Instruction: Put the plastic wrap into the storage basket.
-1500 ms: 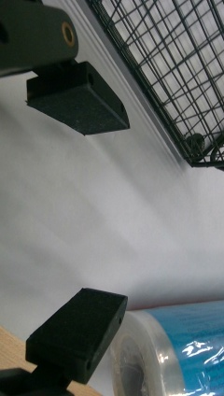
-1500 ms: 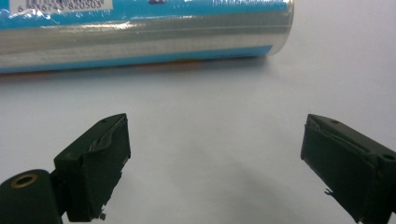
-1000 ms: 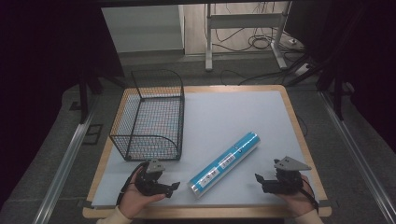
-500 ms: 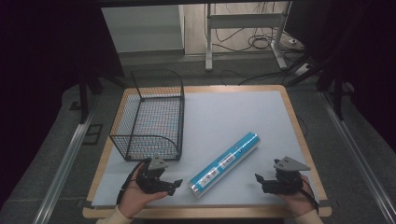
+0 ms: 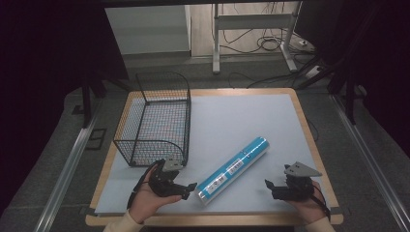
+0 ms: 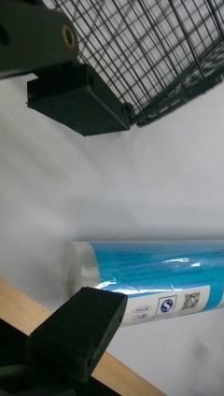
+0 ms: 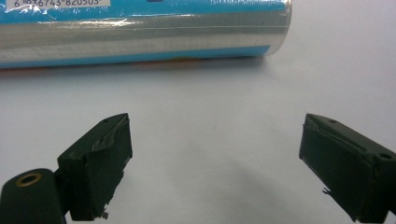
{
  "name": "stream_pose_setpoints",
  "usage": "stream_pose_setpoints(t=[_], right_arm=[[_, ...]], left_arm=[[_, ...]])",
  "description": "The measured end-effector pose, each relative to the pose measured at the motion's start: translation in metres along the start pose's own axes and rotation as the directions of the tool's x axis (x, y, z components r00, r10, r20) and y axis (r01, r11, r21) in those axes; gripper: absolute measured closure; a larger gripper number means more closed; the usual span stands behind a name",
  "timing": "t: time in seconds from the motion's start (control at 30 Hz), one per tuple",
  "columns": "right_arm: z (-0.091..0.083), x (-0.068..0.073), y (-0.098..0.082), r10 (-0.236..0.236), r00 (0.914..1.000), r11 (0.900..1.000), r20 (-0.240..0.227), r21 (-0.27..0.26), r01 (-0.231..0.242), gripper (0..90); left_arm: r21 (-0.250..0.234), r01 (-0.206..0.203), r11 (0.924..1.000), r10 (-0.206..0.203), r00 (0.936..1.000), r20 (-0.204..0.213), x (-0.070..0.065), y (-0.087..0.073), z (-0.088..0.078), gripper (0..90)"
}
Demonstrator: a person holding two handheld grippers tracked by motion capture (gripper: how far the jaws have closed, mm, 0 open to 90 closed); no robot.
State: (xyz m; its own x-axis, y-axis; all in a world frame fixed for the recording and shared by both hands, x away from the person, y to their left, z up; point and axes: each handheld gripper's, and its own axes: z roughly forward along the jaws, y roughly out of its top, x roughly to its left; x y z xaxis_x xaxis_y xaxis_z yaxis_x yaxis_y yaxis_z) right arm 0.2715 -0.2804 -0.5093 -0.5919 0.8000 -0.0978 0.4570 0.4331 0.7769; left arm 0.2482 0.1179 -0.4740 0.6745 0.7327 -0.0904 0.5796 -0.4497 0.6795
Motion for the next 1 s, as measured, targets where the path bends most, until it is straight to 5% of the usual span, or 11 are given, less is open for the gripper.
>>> stream_pose_setpoints(t=[0.47, 1.0], right_arm=[[0.000, 0.000, 0.000, 0.000, 1.0000, 1.000, 0.009, 0.004, 0.000, 9.9], [0.000, -0.002, -0.001, 0.010, 0.9998, 1.000, 0.017, 0.013, -0.010, 10.0]], left_arm=[[0.007, -0.040, 0.9992, 0.040, 0.9992, 0.004, -0.014, 0.023, -0.002, 15.3], [0.039, -0.090, 0.9952, 0.089, 0.9956, 0.031, -0.034, 0.062, 0.025, 14.4]])
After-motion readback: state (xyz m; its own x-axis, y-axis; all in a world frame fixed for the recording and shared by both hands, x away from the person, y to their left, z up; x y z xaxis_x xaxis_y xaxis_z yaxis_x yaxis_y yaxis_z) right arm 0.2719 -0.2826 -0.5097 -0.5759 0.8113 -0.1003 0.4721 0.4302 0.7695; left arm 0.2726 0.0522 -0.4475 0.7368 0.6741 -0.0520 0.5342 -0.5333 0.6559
